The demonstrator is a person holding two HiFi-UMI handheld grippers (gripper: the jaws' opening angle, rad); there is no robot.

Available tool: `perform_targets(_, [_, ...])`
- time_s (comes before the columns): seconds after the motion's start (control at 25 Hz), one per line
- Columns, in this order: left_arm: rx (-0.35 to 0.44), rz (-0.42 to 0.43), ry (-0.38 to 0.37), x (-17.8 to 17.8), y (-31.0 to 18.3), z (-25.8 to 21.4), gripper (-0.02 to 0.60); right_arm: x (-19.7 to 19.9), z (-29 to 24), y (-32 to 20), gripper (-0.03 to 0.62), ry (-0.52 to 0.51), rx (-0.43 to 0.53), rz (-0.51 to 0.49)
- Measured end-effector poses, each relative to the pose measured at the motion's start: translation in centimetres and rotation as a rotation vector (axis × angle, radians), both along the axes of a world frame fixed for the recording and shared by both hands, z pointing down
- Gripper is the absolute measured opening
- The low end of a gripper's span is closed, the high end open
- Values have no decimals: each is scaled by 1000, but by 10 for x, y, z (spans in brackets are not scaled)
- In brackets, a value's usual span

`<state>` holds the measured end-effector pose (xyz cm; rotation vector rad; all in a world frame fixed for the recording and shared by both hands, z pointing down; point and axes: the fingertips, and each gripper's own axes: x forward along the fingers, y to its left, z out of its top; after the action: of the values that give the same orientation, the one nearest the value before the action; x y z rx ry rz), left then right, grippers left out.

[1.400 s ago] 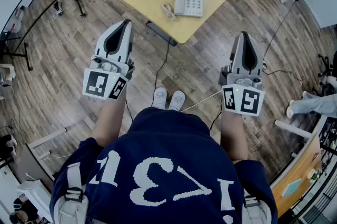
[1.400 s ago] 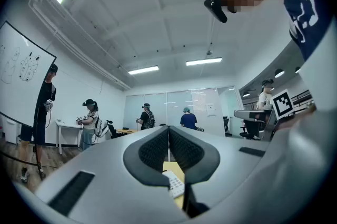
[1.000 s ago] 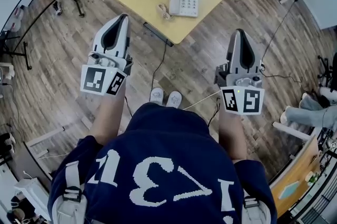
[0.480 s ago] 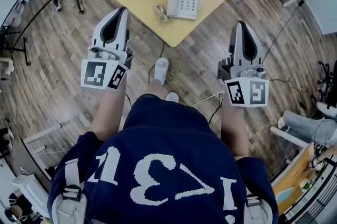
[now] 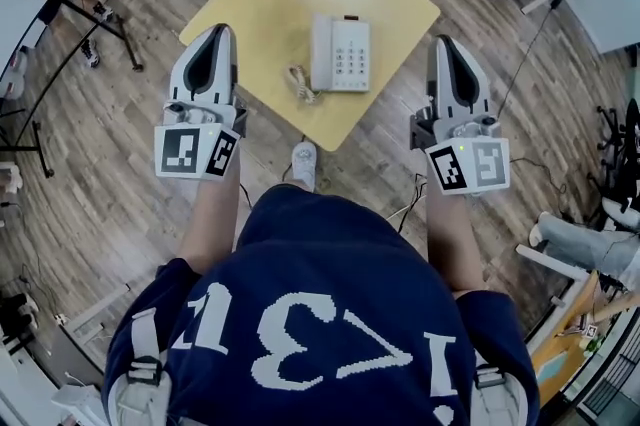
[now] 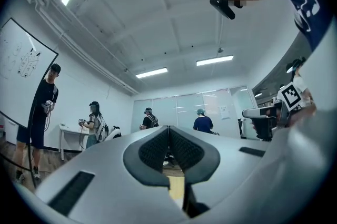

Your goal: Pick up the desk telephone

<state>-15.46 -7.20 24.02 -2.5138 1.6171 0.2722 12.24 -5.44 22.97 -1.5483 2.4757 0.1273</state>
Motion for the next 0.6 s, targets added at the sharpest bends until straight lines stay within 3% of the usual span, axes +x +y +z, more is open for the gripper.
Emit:
perform_targets(0.32, [15, 97, -20, 5, -91, 1, 15, 0, 14, -69, 28, -26, -27, 81])
perform_targets(0.6, [-65, 121, 10, 18, -126, 28, 15, 3, 32, -96, 28, 26, -108, 74])
